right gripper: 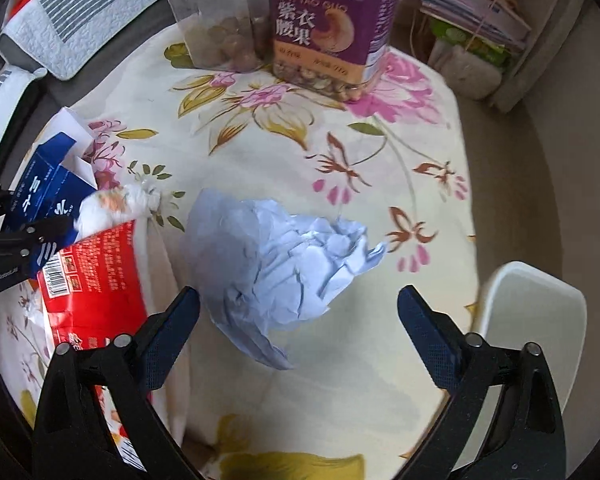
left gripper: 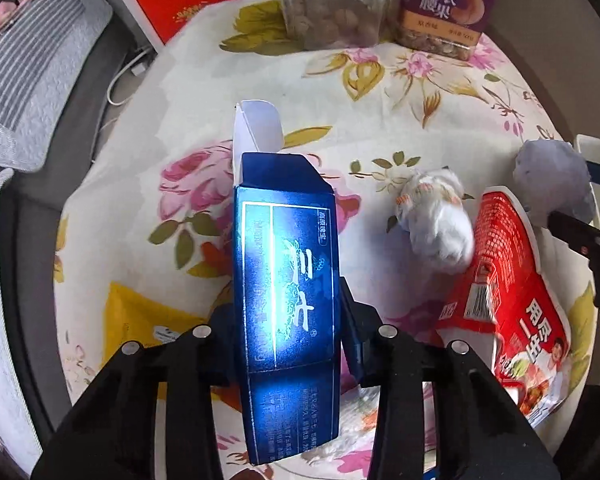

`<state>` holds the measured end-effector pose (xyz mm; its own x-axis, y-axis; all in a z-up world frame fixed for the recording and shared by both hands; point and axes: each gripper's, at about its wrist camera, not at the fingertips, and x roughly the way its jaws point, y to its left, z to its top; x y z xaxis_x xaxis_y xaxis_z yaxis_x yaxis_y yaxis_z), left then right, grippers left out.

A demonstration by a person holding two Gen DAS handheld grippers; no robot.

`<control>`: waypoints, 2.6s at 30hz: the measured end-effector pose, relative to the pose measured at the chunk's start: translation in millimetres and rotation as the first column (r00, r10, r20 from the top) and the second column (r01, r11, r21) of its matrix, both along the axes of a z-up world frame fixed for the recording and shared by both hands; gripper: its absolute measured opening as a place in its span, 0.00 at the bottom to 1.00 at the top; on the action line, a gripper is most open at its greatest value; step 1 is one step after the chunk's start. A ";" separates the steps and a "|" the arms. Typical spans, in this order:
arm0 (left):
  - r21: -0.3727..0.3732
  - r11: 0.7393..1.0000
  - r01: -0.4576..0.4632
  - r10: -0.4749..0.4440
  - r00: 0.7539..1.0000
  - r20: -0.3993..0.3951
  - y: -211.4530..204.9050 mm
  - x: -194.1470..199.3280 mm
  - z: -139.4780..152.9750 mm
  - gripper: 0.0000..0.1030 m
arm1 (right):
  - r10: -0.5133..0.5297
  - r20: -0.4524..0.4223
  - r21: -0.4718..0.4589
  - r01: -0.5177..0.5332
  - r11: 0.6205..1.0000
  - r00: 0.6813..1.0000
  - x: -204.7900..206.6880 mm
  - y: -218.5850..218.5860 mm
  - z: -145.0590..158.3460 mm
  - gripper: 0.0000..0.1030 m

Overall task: Collect trash
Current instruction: 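Grasp the blue box with the left tool while the right tool grasps crumpled white paper, then carry the crumpled paper over the bin and open the right tool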

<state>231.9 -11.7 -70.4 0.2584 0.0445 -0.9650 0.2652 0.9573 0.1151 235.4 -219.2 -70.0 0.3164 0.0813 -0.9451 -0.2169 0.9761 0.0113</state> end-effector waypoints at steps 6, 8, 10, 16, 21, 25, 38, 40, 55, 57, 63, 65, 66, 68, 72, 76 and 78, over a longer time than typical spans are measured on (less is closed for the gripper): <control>-0.039 0.997 -0.060 0.062 0.996 0.058 17.6 -10.3 20.0 0.35 | 0.015 0.011 0.028 -0.015 0.999 1.000 2.0 14.2 3.5 0.87; -0.060 0.995 -0.080 0.085 0.993 0.084 20.5 -13.3 29.1 0.35 | 0.015 0.016 0.038 -0.015 0.999 1.000 2.4 16.1 4.5 0.85; -0.083 0.992 -0.097 0.106 0.989 0.105 25.9 -17.0 37.8 0.35 | 0.003 0.002 0.037 -0.003 0.999 1.000 4.9 16.5 2.0 0.70; -0.171 0.974 -0.146 0.172 0.974 0.147 31.7 -21.5 54.7 0.35 | -0.046 -0.022 0.141 0.048 0.989 0.999 6.5 13.0 9.8 0.37; -0.204 0.964 -0.170 0.210 0.958 0.194 32.4 -21.2 64.3 0.35 | -0.062 0.104 0.169 0.044 0.985 0.993 -2.7 19.3 47.5 0.30; -0.225 0.957 -0.180 0.232 0.945 0.229 33.1 -22.5 74.4 0.35 | -0.066 0.212 0.196 0.023 0.980 0.975 -13.6 26.7 77.8 0.30; -0.246 0.949 -0.196 0.282 0.878 0.387 26.4 -38.4 111.9 0.36 | -0.118 0.415 0.215 0.029 0.976 0.902 -33.9 25.6 120.7 0.30; -0.246 0.948 -0.201 0.289 0.868 0.404 24.5 -40.0 116.1 0.36 | -0.128 0.431 0.211 0.038 0.977 0.893 -37.3 21.9 123.5 0.30; -0.243 0.959 -0.145 0.249 0.842 0.478 -26.9 -56.2 129.7 0.36 | -0.176 0.496 0.194 0.089 0.977 0.850 -71.0 -22.7 144.1 0.30; -0.257 0.956 -0.140 0.252 0.842 0.477 -37.7 -59.0 130.2 0.36 | -0.188 0.500 0.195 0.101 0.976 0.845 -73.8 -30.3 145.8 0.30; -0.274 0.957 -0.098 0.222 0.854 0.470 -70.8 -67.1 129.9 0.36 | -0.253 0.506 0.216 0.163 0.963 0.824 -82.3 -63.2 150.9 0.30; -0.272 0.959 -0.075 0.201 0.856 0.477 -83.8 -71.5 131.4 0.36 | -0.277 0.508 0.221 0.188 0.957 0.816 -85.5 -76.3 151.8 0.31; -0.273 0.960 -0.065 0.194 0.856 0.478 -90.2 -73.4 132.1 0.36 | -0.286 0.508 0.220 0.198 0.955 0.813 -86.1 -79.7 151.7 0.31; -0.279 0.959 -0.052 0.186 0.860 0.476 -100.5 -76.3 132.4 0.36 | -0.308 0.508 0.212 0.230 0.950 0.804 -89.4 -92.1 150.7 0.31; -0.286 0.958 -0.024 0.161 0.871 0.465 -122.6 -80.4 132.4 0.36 | -0.360 0.489 0.209 0.295 0.933 0.794 -93.7 -117.4 147.2 0.31; -0.278 0.960 0.014 0.120 0.880 0.459 -149.5 -84.7 131.8 0.36 | -0.431 0.453 0.210 0.376 0.903 0.781 -97.7 -151.8 139.0 0.31; -0.274 0.961 0.032 0.101 0.883 0.458 -162.4 -86.9 131.4 0.36 | -0.461 0.434 0.214 0.408 0.887 0.774 -100.2 -167.5 134.8 0.33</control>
<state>145.0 -174.1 61.0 0.6809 -0.1787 -0.7103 0.2109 0.9765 -0.0436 135.1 -386.8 64.8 0.7353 -0.0844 -0.6725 0.2253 0.9662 0.1250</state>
